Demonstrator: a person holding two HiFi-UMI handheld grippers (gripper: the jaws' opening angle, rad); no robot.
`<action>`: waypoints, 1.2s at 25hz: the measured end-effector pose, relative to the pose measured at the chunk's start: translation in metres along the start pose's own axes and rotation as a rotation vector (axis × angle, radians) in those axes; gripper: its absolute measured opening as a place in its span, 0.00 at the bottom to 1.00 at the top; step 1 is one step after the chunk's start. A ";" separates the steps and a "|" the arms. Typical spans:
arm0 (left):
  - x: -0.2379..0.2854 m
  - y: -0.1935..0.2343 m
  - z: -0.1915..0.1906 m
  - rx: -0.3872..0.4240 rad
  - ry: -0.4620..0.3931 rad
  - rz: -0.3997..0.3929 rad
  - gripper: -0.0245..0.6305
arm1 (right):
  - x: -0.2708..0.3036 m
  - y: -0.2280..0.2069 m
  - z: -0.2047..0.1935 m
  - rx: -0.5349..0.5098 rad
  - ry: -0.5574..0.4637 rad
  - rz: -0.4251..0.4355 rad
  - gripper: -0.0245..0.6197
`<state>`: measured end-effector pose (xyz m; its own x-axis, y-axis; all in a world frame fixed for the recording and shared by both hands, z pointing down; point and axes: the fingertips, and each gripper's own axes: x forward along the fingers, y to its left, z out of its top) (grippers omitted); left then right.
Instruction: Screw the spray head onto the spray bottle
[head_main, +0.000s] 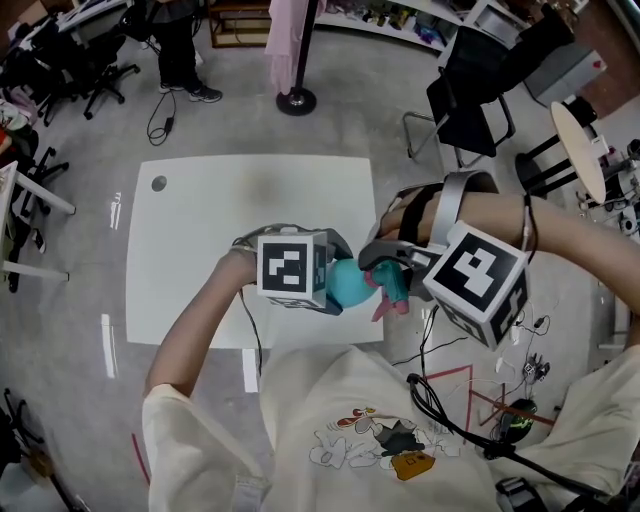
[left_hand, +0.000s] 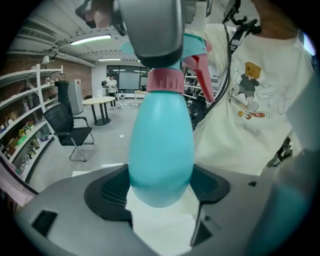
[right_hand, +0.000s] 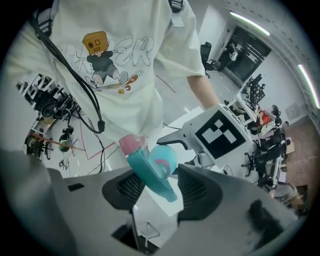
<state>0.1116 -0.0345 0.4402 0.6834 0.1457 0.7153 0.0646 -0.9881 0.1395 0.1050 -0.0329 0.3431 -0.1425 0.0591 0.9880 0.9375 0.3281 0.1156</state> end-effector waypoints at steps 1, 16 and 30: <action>0.000 0.001 0.002 0.005 0.001 -0.003 0.60 | 0.001 0.001 0.000 -0.008 -0.001 0.004 0.34; 0.003 0.016 -0.007 -0.090 0.003 0.161 0.60 | 0.012 -0.003 -0.008 0.184 0.013 0.023 0.24; 0.002 0.037 -0.017 -0.165 0.018 0.316 0.61 | 0.022 -0.014 -0.024 0.369 0.007 -0.008 0.24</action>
<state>0.1035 -0.0698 0.4582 0.6380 -0.1633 0.7525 -0.2672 -0.9635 0.0176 0.0967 -0.0586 0.3654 -0.1461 0.0489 0.9881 0.7589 0.6462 0.0802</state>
